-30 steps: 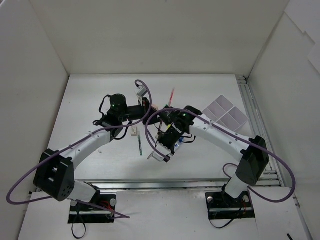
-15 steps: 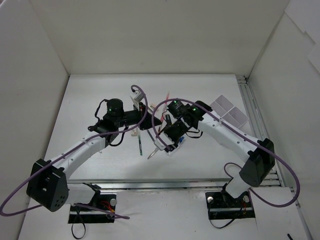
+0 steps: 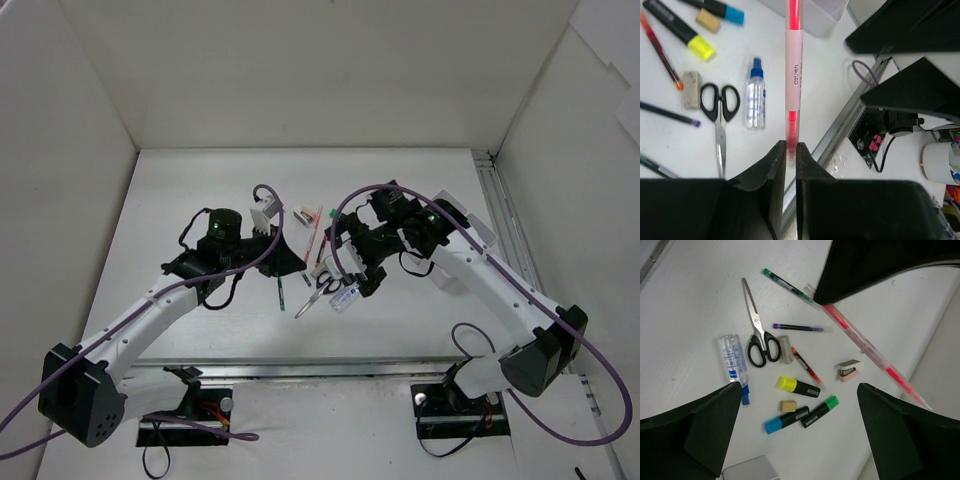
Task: Sort the stationery into containers
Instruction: Close the pen cap on the pen.
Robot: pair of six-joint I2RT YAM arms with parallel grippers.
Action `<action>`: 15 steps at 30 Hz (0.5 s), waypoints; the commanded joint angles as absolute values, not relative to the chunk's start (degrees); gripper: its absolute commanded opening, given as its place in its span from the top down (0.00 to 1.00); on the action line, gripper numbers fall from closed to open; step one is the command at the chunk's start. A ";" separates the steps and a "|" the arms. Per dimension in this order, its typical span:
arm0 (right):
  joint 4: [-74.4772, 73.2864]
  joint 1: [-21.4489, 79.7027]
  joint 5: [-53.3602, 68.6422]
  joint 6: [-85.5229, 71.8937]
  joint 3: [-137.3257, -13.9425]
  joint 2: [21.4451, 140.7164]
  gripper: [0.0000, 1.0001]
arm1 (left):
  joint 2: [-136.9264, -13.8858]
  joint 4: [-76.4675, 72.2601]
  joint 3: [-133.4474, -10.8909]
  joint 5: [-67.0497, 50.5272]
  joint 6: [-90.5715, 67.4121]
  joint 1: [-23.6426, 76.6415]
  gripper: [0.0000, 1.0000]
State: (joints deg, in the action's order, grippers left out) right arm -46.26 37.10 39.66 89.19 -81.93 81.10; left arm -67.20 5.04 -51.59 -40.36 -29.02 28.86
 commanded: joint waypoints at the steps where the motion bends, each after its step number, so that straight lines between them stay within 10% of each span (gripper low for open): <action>1: -39.13 36.47 38.41 86.84 -80.86 78.14 0.02 | -65.39 9.83 -52.12 -39.82 -30.06 28.92 1.00; 15: -31.55 40.33 35.25 91.75 -81.82 85.51 0.02 | -69.78 15.73 -54.31 -46.13 -29.97 30.06 1.00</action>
State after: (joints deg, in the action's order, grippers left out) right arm -34.33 38.17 37.82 89.65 -79.85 83.15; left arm -69.54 16.10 -51.13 -42.74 -30.24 29.61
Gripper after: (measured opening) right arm 0.977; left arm 0.064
